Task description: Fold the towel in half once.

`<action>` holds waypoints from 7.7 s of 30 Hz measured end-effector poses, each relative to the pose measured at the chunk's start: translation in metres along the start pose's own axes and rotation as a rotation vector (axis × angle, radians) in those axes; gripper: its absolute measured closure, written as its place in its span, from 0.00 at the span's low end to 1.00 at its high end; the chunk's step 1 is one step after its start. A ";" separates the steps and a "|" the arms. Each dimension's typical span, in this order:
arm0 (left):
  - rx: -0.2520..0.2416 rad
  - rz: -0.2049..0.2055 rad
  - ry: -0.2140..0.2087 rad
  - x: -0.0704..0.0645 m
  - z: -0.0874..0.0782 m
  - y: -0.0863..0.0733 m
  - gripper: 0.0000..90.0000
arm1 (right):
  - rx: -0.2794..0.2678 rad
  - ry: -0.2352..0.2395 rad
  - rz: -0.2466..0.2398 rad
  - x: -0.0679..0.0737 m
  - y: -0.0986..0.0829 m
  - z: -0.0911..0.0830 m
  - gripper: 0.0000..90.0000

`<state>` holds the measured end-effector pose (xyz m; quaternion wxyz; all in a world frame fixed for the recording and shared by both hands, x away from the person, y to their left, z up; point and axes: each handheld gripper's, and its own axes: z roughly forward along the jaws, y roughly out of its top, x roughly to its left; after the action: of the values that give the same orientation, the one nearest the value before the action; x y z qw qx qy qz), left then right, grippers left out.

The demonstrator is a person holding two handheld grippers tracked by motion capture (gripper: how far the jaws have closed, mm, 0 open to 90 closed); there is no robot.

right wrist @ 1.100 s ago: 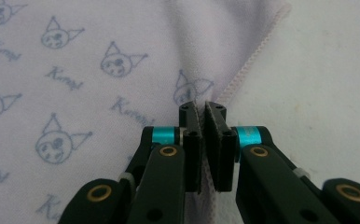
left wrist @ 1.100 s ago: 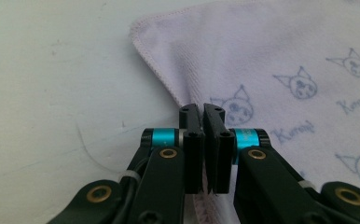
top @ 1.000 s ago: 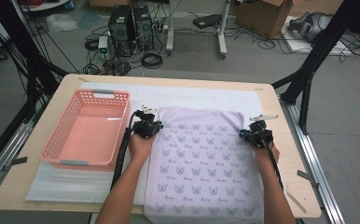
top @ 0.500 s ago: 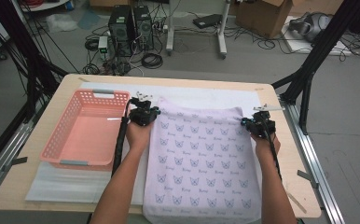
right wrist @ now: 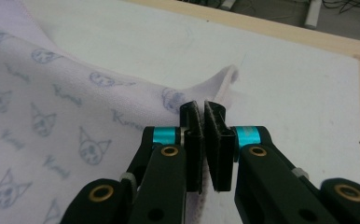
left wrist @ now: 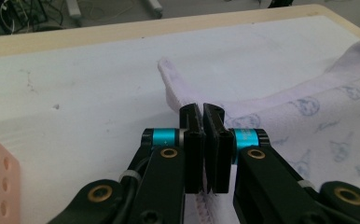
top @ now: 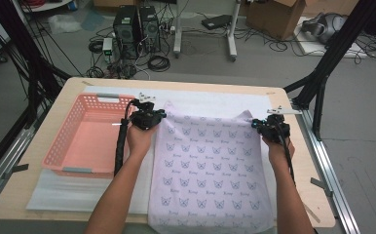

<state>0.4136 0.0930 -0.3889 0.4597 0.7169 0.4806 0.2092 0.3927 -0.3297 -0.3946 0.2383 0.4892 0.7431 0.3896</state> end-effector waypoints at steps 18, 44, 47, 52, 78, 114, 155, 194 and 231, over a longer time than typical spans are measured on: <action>0.007 0.035 -0.096 -0.028 -0.055 -0.054 0.96 | -0.023 0.081 0.008 0.015 -0.051 -0.046 0.95; 0.075 0.084 -0.167 -0.039 -0.085 -0.107 0.57 | 0.029 0.104 0.030 0.042 -0.105 -0.081 0.60; 0.075 0.064 -0.157 -0.036 -0.075 -0.095 0.49 | 0.011 0.076 0.060 0.039 -0.092 -0.074 0.56; 0.114 0.006 -0.123 -0.025 -0.049 -0.083 0.47 | 0.079 0.020 0.043 0.035 -0.069 -0.051 0.53; 0.000 0.032 -0.201 -0.029 -0.088 -0.093 0.96 | 0.003 0.127 0.046 0.036 -0.080 -0.080 0.95; 0.009 0.097 -0.272 -0.061 -0.173 -0.168 0.94 | -0.031 0.144 -0.054 0.084 -0.162 -0.176 0.95; 0.053 0.064 -0.226 -0.031 -0.085 -0.117 0.45 | 0.010 -0.036 0.102 0.022 -0.114 -0.074 0.72; 0.083 0.071 -0.067 -0.029 -0.040 -0.062 0.95 | 0.038 0.052 0.085 0.025 -0.087 -0.051 0.95; 0.109 -0.065 -0.047 0.007 0.022 -0.021 0.67 | 0.065 -0.003 0.107 -0.003 -0.009 0.026 0.72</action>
<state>0.4229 0.0911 -0.4187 0.4378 0.7296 0.5033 0.1507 0.4082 -0.3254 -0.4174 0.2021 0.5361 0.7279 0.3767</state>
